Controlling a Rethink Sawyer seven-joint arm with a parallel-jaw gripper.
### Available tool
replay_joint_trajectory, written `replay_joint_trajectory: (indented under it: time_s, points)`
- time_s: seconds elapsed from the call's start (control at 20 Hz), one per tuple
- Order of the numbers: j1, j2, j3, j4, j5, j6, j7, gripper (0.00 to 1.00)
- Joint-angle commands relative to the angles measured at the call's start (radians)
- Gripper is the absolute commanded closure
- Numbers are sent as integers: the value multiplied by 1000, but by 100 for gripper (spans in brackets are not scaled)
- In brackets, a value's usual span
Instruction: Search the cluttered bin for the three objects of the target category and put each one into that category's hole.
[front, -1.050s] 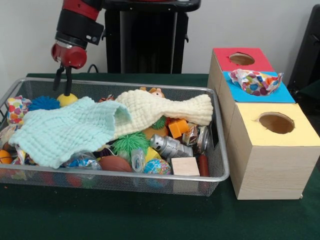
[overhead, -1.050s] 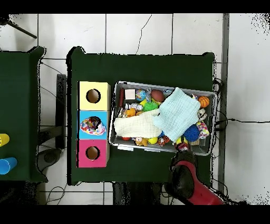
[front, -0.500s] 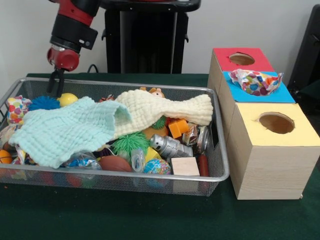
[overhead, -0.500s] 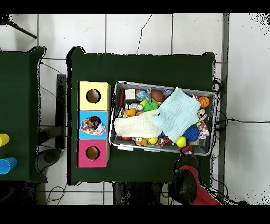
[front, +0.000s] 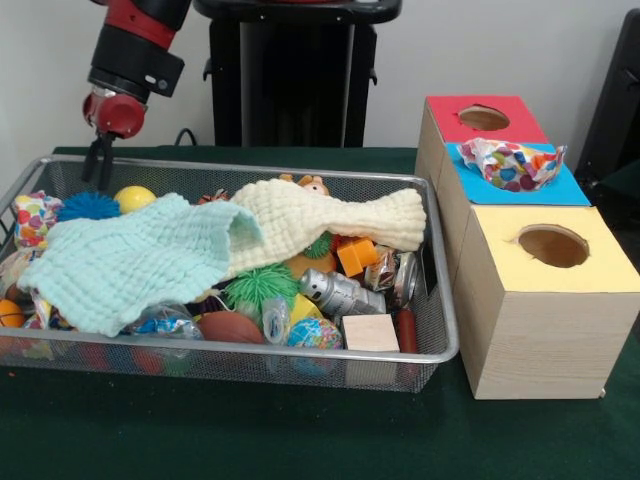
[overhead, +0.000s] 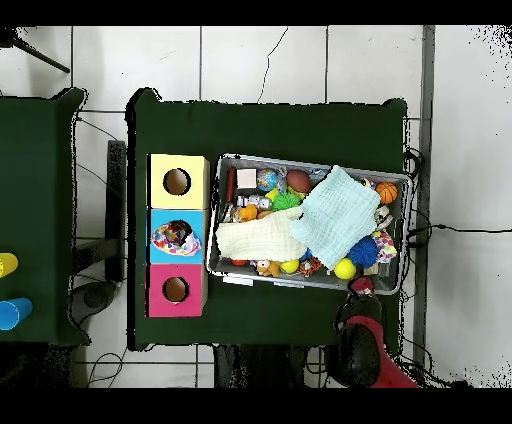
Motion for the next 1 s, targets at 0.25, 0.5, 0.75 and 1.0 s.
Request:
replay_joint_trajectory:
  time_s: [0.25,0.5,0.75,1.0]
  points:
    - [-68,5,128,-105,-77,53,249,0]
    - [-86,8,137,-129,-86,67,232,0]
    - [-90,4,138,-145,-83,76,214,0]
    - [-102,12,147,-175,-95,89,205,0]
